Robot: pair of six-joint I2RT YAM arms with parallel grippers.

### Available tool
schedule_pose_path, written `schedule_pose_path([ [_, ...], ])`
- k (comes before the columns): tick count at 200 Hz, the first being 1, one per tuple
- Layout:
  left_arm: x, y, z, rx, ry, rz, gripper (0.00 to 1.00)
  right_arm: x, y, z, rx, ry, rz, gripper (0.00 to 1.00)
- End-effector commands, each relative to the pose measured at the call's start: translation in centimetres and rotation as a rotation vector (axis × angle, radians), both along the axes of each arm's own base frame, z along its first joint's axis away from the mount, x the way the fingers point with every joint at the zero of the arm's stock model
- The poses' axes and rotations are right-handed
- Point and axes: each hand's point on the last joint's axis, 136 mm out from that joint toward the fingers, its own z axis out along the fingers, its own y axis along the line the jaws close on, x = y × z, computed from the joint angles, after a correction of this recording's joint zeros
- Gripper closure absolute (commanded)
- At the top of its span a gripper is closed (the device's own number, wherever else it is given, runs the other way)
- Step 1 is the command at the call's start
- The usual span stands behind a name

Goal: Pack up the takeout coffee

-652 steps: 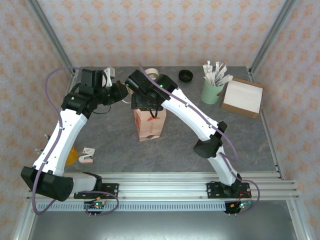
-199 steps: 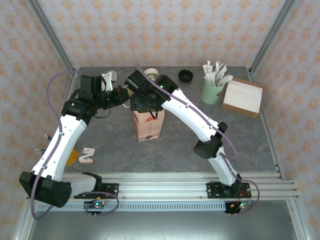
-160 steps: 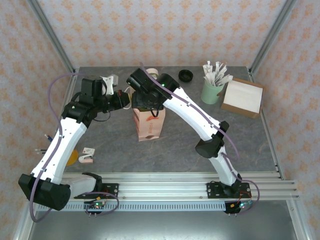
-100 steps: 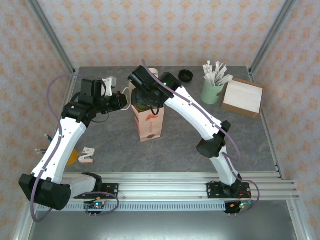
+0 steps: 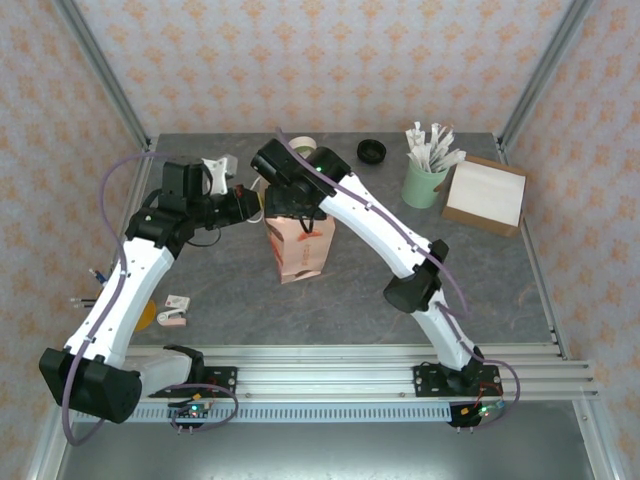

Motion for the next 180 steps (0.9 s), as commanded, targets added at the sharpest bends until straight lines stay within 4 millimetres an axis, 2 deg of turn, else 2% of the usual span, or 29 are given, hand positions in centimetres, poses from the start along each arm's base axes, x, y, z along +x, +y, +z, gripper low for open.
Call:
schedule_pose_path([
  [1,-1.5,-1.5,0.8,-0.014,-0.053,-0.092,1.0,-0.2,-1.4,-1.8,-0.068,0.066,-0.009,0.52],
  [29,-2.4,-0.3,-1.4,0.07,-0.026,-0.075,1.0,0.9,-0.4,1.5,0.084,-0.004,-0.049,0.52],
  [55,-3.2,0.0,-2.0,0.082,-0.015,-0.077,1.0,1.5,-1.0,2.8,0.102,-0.06,-0.09,0.52],
  [69,-3.2,0.3,-1.6,0.073,-0.033,-0.063,1.0,1.5,-1.1,2.0,0.075,-0.045,-0.073,0.52],
  [94,-2.4,-0.3,0.1,0.01,-0.055,-0.069,1.0,0.3,-1.6,-2.7,-0.07,0.07,-0.017,0.53],
  [109,-1.9,-0.8,0.9,-0.026,-0.062,-0.074,1.0,0.1,-2.3,-4.0,-0.154,0.092,0.013,0.54],
  [129,-1.7,-0.6,1.4,-0.016,-0.084,-0.06,1.0,-0.2,-3.0,-4.3,-0.198,0.098,0.027,0.54],
  [154,-1.7,-0.8,0.8,-0.032,-0.055,-0.063,1.0,-0.9,-2.9,-4.2,-0.218,0.099,0.044,0.54],
  [180,-1.5,-1.6,1.0,-0.059,-0.05,-0.048,1.0,-1.3,-1.0,-3.5,-0.174,0.063,0.097,0.55],
])
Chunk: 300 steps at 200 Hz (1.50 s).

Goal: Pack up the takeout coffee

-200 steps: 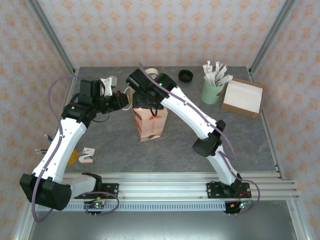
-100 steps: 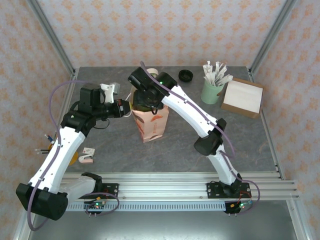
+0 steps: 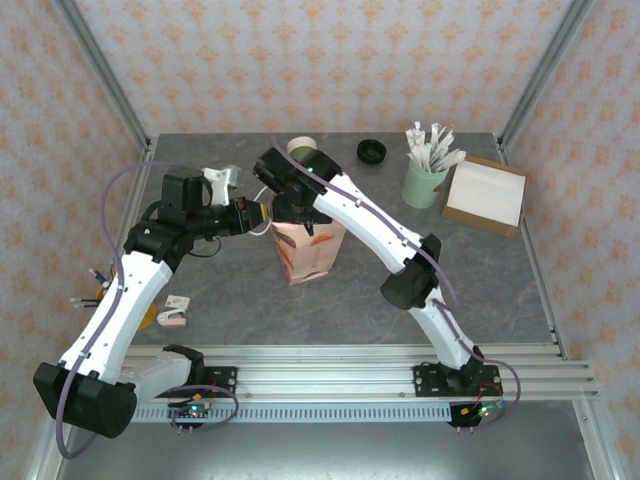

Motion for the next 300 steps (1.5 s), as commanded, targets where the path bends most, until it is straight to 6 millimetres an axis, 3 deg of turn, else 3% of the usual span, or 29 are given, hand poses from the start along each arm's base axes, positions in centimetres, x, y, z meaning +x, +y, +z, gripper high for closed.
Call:
schedule_pose_path([
  [1,0.6,-0.7,1.2,-0.043,-0.019,0.012,1.0,-1.3,0.6,0.4,-0.029,-0.011,0.074,0.55],
  [32,1.0,-0.8,1.1,-0.048,-0.008,0.047,1.0,-1.6,4.6,3.5,0.141,-0.09,0.166,0.55],
  [59,1.0,-0.1,-0.2,-0.044,0.027,0.104,1.0,-2.0,5.8,6.6,0.243,-0.169,0.158,0.56],
  [77,1.0,0.3,-0.7,-0.024,0.035,0.12,1.0,-2.4,6.4,7.5,0.287,-0.179,0.147,0.56],
  [92,1.0,0.2,-0.5,-0.033,0.031,0.124,1.0,-2.9,6.9,7.0,0.26,-0.189,0.169,0.56],
  [117,0.3,-0.5,1.1,-0.061,-0.001,0.059,1.0,-3.6,5.2,2.4,0.061,-0.148,0.196,0.57],
  [133,-1.2,0.7,2.9,0.055,-0.085,0.022,0.79,-3.6,3.8,1.3,-0.03,-0.168,0.239,0.57],
  [147,-2.1,2.5,4.8,0.12,-0.151,0.026,0.73,-3.3,2.9,1.9,-0.046,-0.2,0.275,0.57],
  [170,-2.4,3.4,8.1,0.121,-0.239,-0.034,0.49,-3.5,2.5,2.9,-0.03,-0.206,0.4,0.57],
  [195,-0.4,3.8,10.2,0.213,-0.338,-0.082,0.3,-4.3,1.7,2.3,-0.08,-0.189,0.577,0.56],
  [218,2.3,3.9,11.1,0.323,-0.427,-0.135,0.29,-4.9,1.0,2.2,-0.092,-0.196,0.72,0.56],
  [231,2.8,3.0,10.6,0.354,-0.476,-0.245,0.29,-5.0,0.9,2.4,-0.077,-0.212,0.77,0.56],
  [267,3.2,-0.1,6.2,0.449,-0.641,-0.552,0.28,-5.9,1.1,1.5,-0.057,-0.255,0.983,0.55],
  [300,6.1,-1.1,4.9,0.555,-0.665,-0.653,0.28,-6.1,1.4,0.6,-0.096,-0.304,1.118,0.56],
])
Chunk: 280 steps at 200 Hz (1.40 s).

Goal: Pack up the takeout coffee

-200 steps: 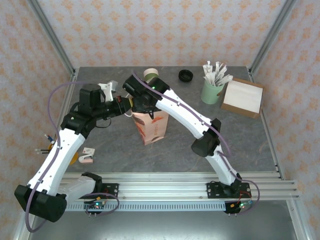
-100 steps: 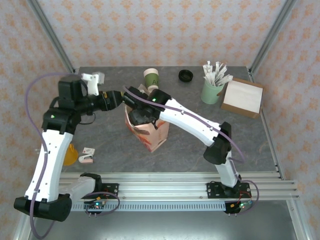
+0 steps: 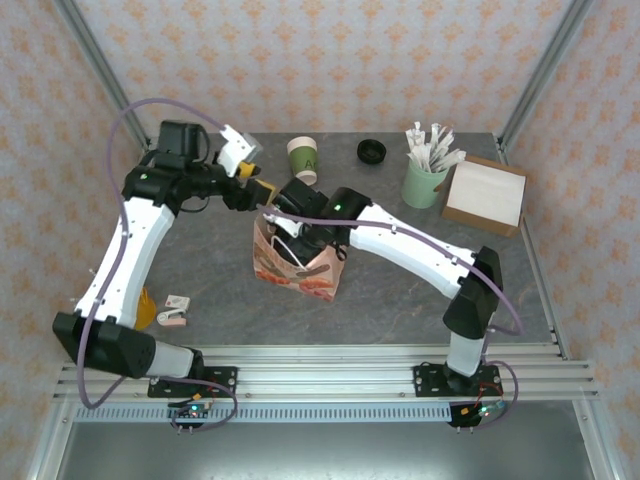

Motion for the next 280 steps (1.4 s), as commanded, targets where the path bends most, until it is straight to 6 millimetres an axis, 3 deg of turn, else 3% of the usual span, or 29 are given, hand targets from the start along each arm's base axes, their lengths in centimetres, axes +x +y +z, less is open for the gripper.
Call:
schedule_pose_path([
  [1,1.0,-0.9,1.1,0.097,-0.153,-0.141,0.28,-0.1,1.1,1.0,0.021,-0.084,0.173,0.56],
  [39,0.3,-2.9,0.0,0.154,-0.051,-0.333,0.29,0.6,0.8,1.3,-0.032,-0.135,0.219,0.56],
  [83,-1.9,-3.1,-0.9,0.148,0.079,-0.431,0.29,0.4,0.9,1.6,-0.028,-0.127,0.224,0.57],
  [122,0.1,-2.9,-6.1,0.361,0.057,-0.391,0.31,-0.1,1.1,1.0,-0.019,-0.087,0.221,0.57],
  [158,3.3,-3.5,-7.2,0.403,-0.068,-0.334,0.4,-0.7,1.5,0.8,-0.016,-0.078,0.244,0.57],
  [170,3.3,-4.0,-6.6,0.365,-0.077,-0.344,0.48,-0.8,1.7,0.7,-0.019,-0.083,0.254,0.57],
  [188,3.3,-5.5,-3.8,0.178,-0.089,-0.358,0.64,-1.1,1.9,0.4,-0.028,-0.081,0.271,0.57],
  [202,3.5,-6.6,-2.0,0.074,-0.092,-0.365,0.66,-1.5,2.1,0.2,-0.03,-0.073,0.289,0.57],
  [234,6.0,-6.9,-1.2,0.04,-0.068,-0.279,0.86,-2.2,2.8,0.0,-0.021,-0.05,0.328,0.58],
  [270,5.0,-7.1,0.4,0.026,-0.063,-0.304,0.86,-1.3,2.5,-0.1,-0.002,-0.012,0.223,0.59],
  [275,5.1,-6.9,1.1,0.02,-0.067,-0.283,0.82,-1.1,2.3,-0.2,-0.002,-0.002,0.209,0.59],
  [280,5.4,-6.6,2.1,0.011,-0.066,-0.24,0.71,-1.1,2.2,-0.2,-0.005,0.005,0.199,0.59],
])
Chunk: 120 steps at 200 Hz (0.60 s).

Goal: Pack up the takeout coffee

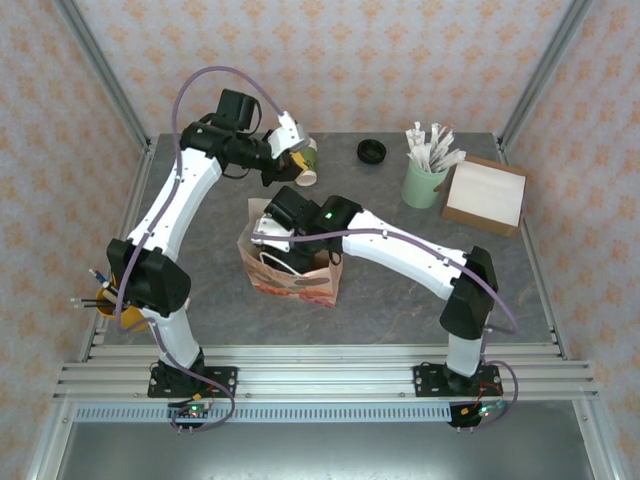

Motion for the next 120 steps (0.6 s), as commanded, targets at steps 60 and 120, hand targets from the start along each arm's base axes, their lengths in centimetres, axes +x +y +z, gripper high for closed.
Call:
schedule_pose_path([
  [60,0.1,11.4,6.1,-0.103,0.225,0.815,0.28,1.3,-2.2,0.6,-0.013,0.074,-0.112,0.59],
  [120,-10.4,8.9,0.2,-0.089,0.434,0.522,0.3,1.0,-1.9,0.8,0.002,0.104,-0.101,0.59],
])
